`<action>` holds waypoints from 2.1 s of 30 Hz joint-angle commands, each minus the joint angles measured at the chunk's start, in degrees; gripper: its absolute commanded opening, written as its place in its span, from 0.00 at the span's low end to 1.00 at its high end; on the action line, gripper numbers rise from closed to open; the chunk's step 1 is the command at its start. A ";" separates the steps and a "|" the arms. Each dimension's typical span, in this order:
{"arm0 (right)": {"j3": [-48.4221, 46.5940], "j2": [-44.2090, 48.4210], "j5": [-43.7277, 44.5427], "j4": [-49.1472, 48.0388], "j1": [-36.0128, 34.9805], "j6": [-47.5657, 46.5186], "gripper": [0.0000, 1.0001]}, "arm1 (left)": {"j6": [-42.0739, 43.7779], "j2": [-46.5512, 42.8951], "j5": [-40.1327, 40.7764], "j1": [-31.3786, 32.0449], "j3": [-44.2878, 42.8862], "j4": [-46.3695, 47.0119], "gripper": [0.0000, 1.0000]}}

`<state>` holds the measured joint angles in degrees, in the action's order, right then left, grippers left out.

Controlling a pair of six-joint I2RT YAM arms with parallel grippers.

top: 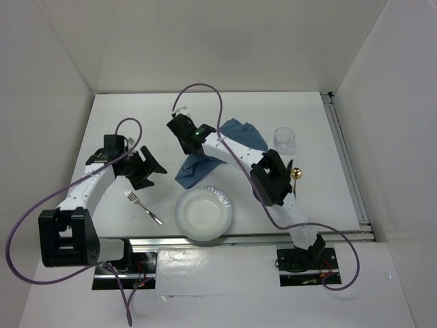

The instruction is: Set the dinner table for one person

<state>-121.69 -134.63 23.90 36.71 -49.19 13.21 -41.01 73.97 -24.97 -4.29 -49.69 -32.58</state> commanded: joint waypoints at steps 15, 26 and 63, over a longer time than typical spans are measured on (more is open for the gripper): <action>31.41 37.94 -6.67 -5.41 6.91 8.67 0.00 | -14.70 22.34 -6.92 4.91 -2.51 16.05 0.88; 33.36 40.23 -6.59 -4.19 7.96 9.20 0.00 | -18.58 34.90 -3.87 8.87 -12.69 15.27 0.56; 71.15 68.44 -27.34 -30.14 20.80 4.96 0.79 | 8.50 11.62 15.38 -2.65 -19.01 -7.48 0.90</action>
<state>-51.24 -68.34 -3.07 4.93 -28.12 13.98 -33.21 85.47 -16.58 -6.59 -64.71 -39.13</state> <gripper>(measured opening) 0.756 0.898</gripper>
